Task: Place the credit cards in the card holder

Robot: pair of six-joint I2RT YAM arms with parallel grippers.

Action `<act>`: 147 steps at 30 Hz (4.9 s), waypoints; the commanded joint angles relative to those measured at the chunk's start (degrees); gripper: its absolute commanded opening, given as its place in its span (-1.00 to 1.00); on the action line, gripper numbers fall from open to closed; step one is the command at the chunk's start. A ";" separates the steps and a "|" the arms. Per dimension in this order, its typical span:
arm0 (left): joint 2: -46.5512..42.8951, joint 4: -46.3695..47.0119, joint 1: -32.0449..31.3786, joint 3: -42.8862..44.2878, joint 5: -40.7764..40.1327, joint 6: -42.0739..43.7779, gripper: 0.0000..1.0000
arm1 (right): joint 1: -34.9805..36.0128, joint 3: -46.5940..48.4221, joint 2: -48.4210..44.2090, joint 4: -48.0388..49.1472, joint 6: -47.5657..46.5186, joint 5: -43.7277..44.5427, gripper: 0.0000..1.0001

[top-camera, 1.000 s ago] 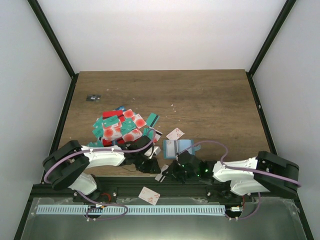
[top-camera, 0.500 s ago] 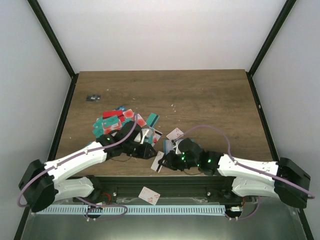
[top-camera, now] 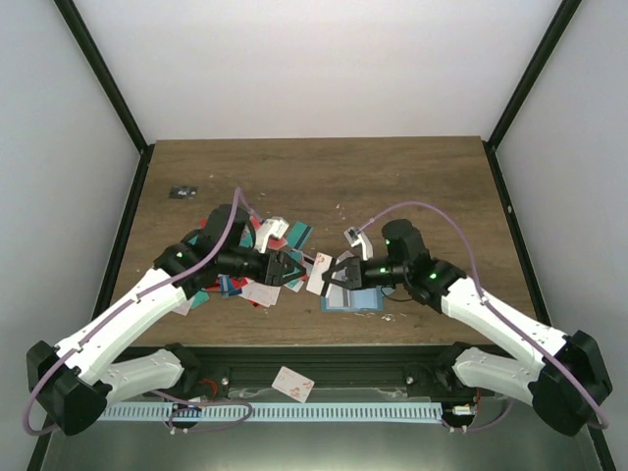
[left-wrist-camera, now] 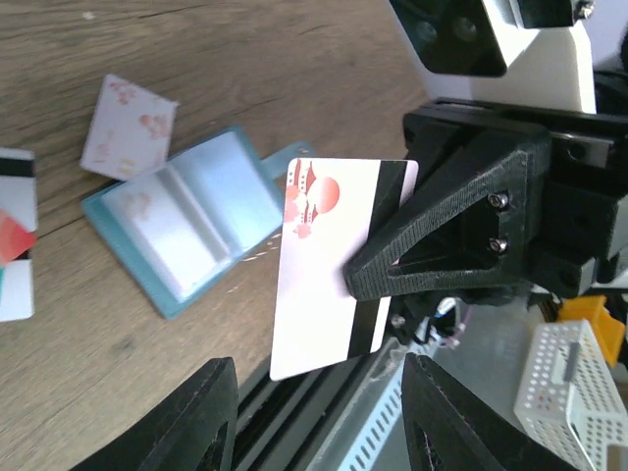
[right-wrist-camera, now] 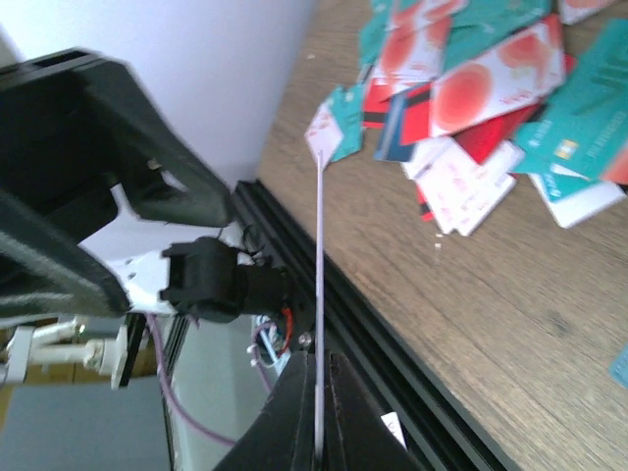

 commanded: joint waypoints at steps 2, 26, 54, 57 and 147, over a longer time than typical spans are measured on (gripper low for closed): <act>-0.60 1.24 1.08 2.81 9.22 5.01 -0.04 | -3.12 4.56 -3.23 -2.31 -9.18 -12.28 -0.99; -1.57 17.97 0.77 -3.44 22.39 -4.07 -0.24 | -5.08 6.04 -5.02 4.37 -8.37 -26.62 -0.99; 20.59 23.20 -0.41 -3.40 15.03 -6.66 -0.92 | -21.86 2.68 -0.57 -17.62 -10.88 3.03 -0.30; 25.45 23.09 -0.37 -1.83 15.67 -5.54 -0.92 | -21.92 1.27 1.53 -18.42 -9.83 5.44 -0.31; 52.34 44.39 -3.32 1.00 6.09 -24.80 -0.92 | -21.98 -10.08 20.77 -13.22 -10.80 6.09 -0.55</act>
